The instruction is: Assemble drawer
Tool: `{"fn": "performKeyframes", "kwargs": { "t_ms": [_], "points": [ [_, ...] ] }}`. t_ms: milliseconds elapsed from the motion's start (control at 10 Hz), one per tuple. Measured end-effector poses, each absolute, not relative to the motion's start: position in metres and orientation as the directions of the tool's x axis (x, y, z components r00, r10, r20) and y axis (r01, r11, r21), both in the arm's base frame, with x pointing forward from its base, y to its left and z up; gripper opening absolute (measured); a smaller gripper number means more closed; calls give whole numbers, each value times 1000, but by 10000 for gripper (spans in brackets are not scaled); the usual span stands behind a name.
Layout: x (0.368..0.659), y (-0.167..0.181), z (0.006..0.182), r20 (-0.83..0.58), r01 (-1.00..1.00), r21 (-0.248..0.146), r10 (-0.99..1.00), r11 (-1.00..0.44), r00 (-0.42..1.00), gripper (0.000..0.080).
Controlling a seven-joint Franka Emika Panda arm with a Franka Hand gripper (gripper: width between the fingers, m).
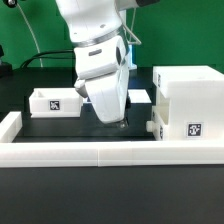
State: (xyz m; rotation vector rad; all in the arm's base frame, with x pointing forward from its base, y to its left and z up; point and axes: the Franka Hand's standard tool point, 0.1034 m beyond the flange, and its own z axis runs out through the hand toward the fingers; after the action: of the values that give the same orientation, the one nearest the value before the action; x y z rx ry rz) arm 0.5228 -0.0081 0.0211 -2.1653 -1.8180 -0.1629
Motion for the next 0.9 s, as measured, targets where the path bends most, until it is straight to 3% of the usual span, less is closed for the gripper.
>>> {"fn": "performKeyframes", "kwargs": {
  "t_ms": [200, 700, 900],
  "points": [
    [517, -20, 25, 276, 976, -158, 942, -152, 192, 649],
    [472, -64, 54, 227, 966, -156, 945, -205, 237, 649],
    [472, -68, 60, 216, 958, -155, 938, -241, 271, 649]
  ]
}}
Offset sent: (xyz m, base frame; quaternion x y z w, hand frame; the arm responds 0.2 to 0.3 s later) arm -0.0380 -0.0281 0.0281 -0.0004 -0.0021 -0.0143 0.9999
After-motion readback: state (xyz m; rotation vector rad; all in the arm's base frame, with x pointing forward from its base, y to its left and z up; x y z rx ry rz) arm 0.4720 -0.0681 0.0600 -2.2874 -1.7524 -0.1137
